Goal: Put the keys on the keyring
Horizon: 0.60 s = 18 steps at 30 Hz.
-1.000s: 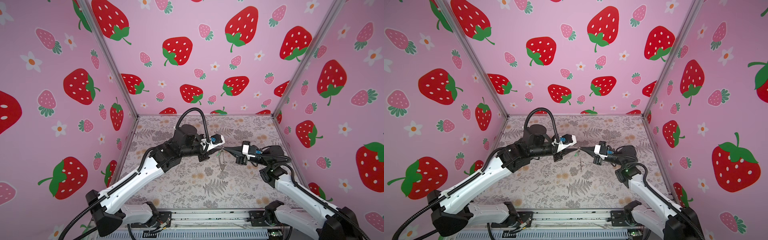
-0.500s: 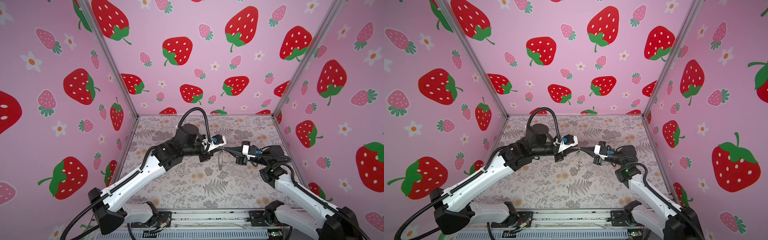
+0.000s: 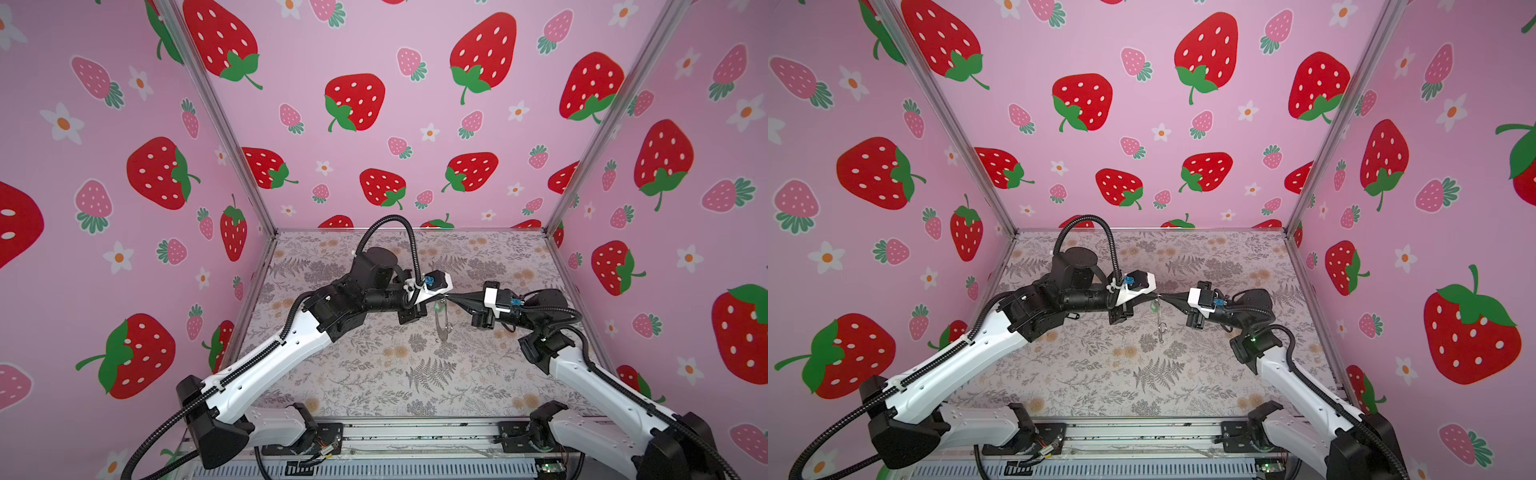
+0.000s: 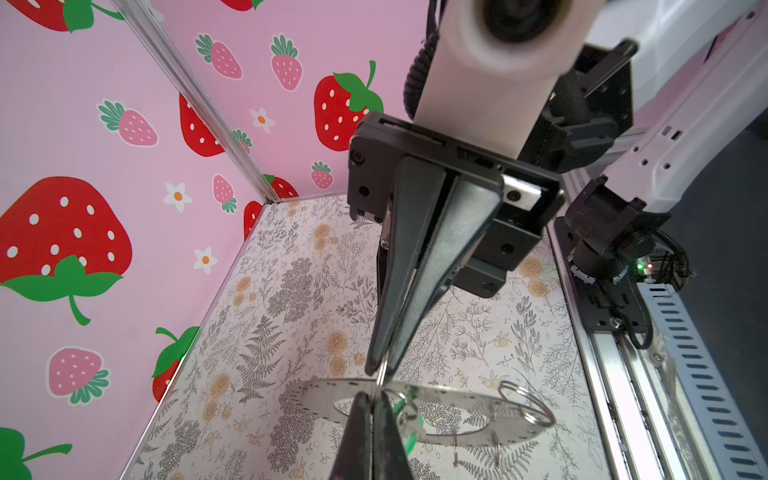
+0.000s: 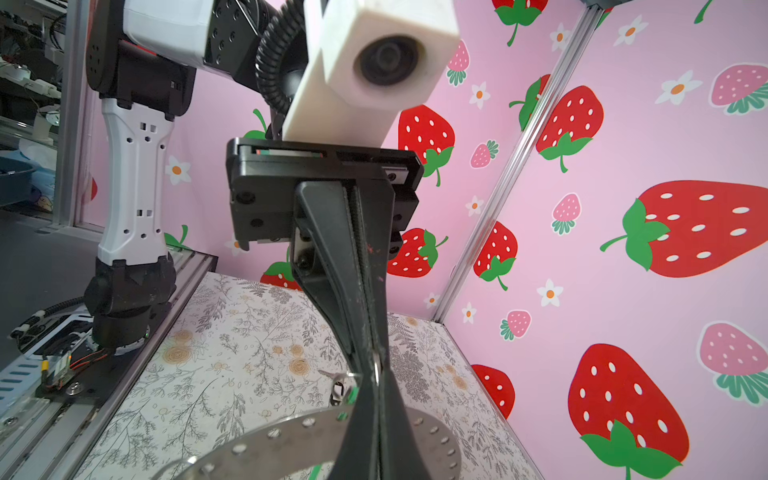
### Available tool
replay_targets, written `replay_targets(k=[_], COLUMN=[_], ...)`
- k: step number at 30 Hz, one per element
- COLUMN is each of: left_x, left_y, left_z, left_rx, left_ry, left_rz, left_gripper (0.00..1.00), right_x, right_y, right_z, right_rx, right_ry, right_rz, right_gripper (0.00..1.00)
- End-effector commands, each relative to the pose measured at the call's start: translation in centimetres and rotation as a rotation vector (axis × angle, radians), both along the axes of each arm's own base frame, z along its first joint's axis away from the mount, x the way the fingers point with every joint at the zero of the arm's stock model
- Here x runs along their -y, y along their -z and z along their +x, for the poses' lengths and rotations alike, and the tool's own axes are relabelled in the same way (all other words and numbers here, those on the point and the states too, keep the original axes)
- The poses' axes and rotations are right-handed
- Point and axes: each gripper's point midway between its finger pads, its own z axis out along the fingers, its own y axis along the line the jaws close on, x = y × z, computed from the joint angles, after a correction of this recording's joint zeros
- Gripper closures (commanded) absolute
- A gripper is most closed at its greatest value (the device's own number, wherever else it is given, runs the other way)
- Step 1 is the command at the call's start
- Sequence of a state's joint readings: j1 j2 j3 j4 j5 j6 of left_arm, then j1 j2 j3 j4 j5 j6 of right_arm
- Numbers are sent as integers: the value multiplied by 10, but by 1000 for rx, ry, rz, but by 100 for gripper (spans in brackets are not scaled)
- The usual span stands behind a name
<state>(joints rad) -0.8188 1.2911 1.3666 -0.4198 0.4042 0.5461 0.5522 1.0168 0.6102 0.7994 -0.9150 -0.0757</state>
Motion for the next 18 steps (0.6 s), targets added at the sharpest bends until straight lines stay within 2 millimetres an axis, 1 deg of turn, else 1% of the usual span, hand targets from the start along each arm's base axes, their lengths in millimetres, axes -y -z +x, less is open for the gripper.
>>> replay_targets(k=[1, 6, 8, 9, 12, 13, 18], left_x=[0, -13, -15, -16, -16, -16, -16], left_y=[-18, -9, -9, -11, -18, -19, -24], left_z=[-1, 23, 27, 28, 30, 31, 29], left_rx=[17, -12, -29, -37, -58, -64, -91], left_ry=[13, -127, -155, -161, -184, -193, -206], left_rz=[2, 152, 186, 195, 199, 205, 254], left_gripper=[100, 100, 100, 100, 100, 100, 100], right_x=[3, 10, 10, 11, 12, 12, 5], right_y=[-16, -16, -13, -14, -14, -13, -10], right_z=[8, 21, 24, 25, 26, 26, 25], right_rx=[61, 160, 181, 196, 219, 224, 227], right_ry=[77, 210, 231, 241, 258, 254, 227], right_rz=[-5, -84, -128, -141, -153, -160, -183], right_gripper=[75, 73, 78, 79, 79, 81, 82])
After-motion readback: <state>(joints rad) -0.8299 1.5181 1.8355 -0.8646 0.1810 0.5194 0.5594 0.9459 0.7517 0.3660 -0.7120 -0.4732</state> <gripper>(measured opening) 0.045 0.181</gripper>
